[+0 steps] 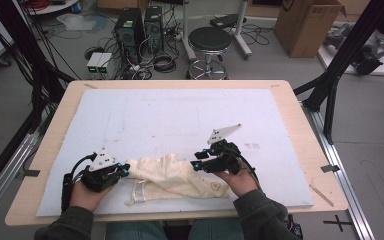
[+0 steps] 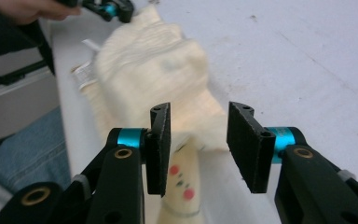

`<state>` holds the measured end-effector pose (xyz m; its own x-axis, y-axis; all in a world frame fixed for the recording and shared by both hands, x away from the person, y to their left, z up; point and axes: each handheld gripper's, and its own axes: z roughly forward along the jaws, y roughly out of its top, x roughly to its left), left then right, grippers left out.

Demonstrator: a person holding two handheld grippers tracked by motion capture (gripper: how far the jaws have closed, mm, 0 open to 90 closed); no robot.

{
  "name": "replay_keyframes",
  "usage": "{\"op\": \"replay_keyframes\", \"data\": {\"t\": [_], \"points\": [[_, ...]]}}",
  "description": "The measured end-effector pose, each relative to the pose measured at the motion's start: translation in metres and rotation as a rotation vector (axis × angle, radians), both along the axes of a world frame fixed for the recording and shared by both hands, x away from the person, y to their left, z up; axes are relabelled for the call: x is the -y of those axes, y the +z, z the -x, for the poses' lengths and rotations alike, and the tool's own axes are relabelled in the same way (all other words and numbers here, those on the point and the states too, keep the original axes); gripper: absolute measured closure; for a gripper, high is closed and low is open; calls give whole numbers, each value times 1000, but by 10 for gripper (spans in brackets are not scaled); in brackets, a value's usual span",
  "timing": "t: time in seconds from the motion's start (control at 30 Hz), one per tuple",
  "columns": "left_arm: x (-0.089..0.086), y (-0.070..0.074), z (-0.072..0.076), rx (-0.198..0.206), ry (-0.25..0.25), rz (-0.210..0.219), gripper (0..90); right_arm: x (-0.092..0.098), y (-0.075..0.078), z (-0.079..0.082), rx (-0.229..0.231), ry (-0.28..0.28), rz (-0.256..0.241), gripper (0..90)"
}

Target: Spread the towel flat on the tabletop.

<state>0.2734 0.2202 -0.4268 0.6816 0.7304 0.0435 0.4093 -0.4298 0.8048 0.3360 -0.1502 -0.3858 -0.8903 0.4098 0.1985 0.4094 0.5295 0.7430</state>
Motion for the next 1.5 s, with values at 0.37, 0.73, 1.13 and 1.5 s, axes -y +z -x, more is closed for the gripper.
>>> {"op": "replay_keyframes", "data": {"t": [0.37,0.73,1.13,1.5], "points": [[3,-1,-4,0,-13,-2,886,-22,-42,-29,-99,-15,150,633],[4,0,-9,-2,-4,21,886,-15,-39,-23,-7,-28,165,823],[13,13,-35,7,21,76,886,27,-11,-30,80,-124,115,835],[29,21,-82,6,52,82,886,51,3,-64,121,-180,147,840]]}}
